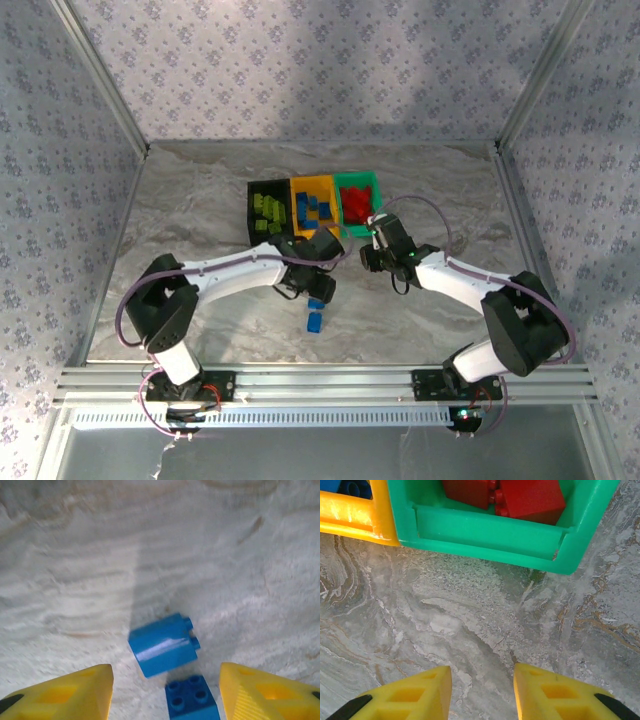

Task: Sort the legos into containers by color
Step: Pick up the lego from the middle-left of the table.

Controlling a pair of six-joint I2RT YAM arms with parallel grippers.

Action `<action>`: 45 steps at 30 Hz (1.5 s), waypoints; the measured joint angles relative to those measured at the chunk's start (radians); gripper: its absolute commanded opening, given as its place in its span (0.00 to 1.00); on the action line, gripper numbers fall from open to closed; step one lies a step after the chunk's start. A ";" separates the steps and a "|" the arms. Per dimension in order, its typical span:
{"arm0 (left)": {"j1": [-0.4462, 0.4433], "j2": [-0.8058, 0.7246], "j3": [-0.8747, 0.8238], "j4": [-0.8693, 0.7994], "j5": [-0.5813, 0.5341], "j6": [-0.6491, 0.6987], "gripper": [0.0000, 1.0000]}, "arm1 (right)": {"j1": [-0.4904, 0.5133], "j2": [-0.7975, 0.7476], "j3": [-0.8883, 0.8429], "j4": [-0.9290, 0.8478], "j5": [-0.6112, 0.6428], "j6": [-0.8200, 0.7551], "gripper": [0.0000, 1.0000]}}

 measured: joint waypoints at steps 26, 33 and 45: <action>-0.114 0.005 -0.117 0.024 0.018 -0.158 0.32 | 0.007 0.013 0.001 0.003 0.000 0.000 0.40; -0.114 0.002 -0.112 0.027 0.014 -0.163 0.27 | 0.009 0.018 0.003 0.003 0.000 0.000 0.40; -0.114 -0.071 -0.064 0.053 -0.072 -0.157 0.18 | 0.013 0.041 0.008 0.003 0.000 0.000 0.40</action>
